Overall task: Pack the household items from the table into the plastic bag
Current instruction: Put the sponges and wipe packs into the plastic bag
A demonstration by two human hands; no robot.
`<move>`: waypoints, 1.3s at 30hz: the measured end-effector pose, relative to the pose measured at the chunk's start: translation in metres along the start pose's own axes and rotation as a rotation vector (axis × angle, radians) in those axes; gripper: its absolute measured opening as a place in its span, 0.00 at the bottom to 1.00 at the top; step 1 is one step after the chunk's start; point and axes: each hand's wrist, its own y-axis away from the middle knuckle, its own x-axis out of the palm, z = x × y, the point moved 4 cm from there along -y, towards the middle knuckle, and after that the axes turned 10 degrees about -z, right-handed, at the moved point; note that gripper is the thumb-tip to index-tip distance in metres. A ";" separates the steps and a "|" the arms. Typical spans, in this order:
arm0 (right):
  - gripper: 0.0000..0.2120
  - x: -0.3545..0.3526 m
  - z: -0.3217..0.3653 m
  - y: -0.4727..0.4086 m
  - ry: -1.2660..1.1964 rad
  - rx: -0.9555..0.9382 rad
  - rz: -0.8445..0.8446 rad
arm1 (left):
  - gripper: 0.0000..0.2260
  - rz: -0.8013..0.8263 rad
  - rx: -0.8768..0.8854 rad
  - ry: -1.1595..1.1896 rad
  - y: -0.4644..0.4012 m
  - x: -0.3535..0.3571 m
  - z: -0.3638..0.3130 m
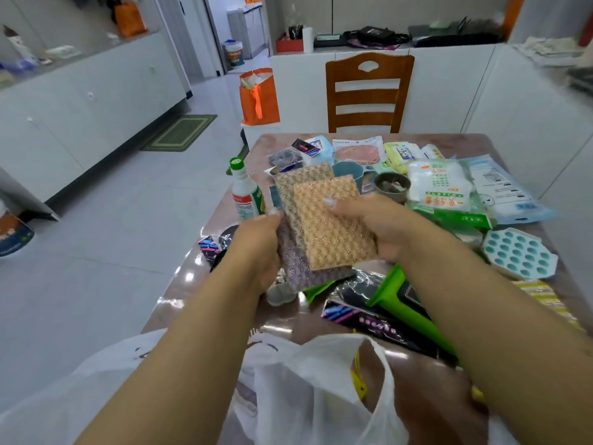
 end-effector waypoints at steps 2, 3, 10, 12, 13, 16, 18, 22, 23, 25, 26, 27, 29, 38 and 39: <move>0.09 0.014 -0.002 0.022 -0.025 -0.016 -0.020 | 0.11 0.059 0.007 -0.038 0.018 -0.013 -0.007; 0.11 0.019 0.000 0.034 -0.035 -0.038 -0.013 | 0.10 0.068 0.035 -0.091 0.025 -0.024 -0.011; 0.19 0.066 -0.015 0.131 0.333 -0.359 0.141 | 0.07 0.110 0.583 -0.980 0.054 -0.142 -0.042; 0.18 0.091 -0.037 0.141 0.519 -0.363 0.236 | 0.08 0.173 0.544 -1.048 0.048 -0.165 -0.040; 0.18 0.103 -0.051 0.140 0.667 -0.373 0.276 | 0.08 0.223 0.517 -1.118 0.043 -0.172 -0.036; 0.22 0.132 -0.098 0.122 1.194 -0.385 0.341 | 0.27 0.397 0.460 -1.580 0.035 -0.182 -0.010; 0.26 0.142 -0.128 0.112 1.333 -0.290 0.391 | 0.34 0.448 0.562 -1.903 0.031 -0.180 0.009; 0.25 0.146 -0.148 0.111 1.626 -0.272 0.178 | 0.21 0.428 0.687 -1.847 0.022 -0.167 0.027; 0.20 0.148 -0.138 0.116 1.627 -0.387 0.094 | 0.18 0.424 0.694 -1.818 0.021 -0.165 0.027; 0.18 0.140 -0.104 0.121 1.446 -0.613 -0.139 | 0.14 0.418 0.714 -1.780 0.019 -0.159 0.024; 0.21 0.126 -0.082 0.117 1.340 -0.648 -0.304 | 0.13 0.416 0.723 -1.762 0.018 -0.156 0.023; 0.21 0.105 -0.064 0.108 1.229 -0.613 -0.452 | 0.12 0.420 0.736 -1.744 0.018 -0.152 0.021; 0.14 0.062 -0.052 0.081 1.289 -0.302 -0.562 | 0.12 0.440 0.773 -1.720 0.018 -0.142 0.019; 0.27 0.041 -0.157 0.042 1.569 0.451 -0.023 | 0.06 0.473 0.743 -1.637 0.016 -0.125 0.028; 0.27 0.041 -0.156 0.041 1.586 0.435 -0.011 | 0.07 0.473 0.739 -1.626 0.016 -0.125 0.029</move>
